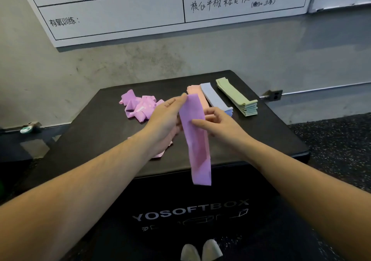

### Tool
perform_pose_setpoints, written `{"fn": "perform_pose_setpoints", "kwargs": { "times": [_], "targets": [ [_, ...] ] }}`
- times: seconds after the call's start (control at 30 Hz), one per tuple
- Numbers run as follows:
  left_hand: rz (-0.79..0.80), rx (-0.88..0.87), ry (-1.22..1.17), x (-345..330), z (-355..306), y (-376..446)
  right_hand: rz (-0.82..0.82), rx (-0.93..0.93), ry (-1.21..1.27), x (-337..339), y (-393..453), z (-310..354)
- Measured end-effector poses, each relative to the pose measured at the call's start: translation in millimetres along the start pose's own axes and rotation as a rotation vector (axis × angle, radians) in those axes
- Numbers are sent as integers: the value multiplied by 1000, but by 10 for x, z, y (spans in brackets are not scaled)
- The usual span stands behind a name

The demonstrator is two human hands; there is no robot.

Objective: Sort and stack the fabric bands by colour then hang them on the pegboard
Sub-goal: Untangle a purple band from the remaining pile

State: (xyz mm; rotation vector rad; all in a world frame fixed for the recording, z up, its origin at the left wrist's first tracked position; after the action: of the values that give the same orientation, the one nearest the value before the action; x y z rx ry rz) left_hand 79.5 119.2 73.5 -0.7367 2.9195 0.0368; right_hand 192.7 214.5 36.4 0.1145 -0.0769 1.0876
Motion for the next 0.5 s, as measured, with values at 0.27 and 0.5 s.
{"fn": "perform_pose_setpoints", "kwargs": {
  "times": [0.27, 0.5],
  "targets": [
    [-166, 11, -160, 141, -122, 358, 152, -140, -64, 32, 65, -467],
    [-297, 10, -244, 171, -32, 716, 194, -166, -237, -39, 155, -711]
  ]
}}
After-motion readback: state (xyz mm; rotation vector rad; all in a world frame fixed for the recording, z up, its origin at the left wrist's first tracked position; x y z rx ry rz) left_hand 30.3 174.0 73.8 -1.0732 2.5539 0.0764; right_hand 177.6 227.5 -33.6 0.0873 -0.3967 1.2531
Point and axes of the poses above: each hand's wrist, its own y-axis towards the middle knuckle, its own x-axis out of the back of the hand, z = x × y, the point moved 8 cm from there along y, towards the middle knuckle, and after that the axes turned 11 degrees about z, right-handed, at the moved point
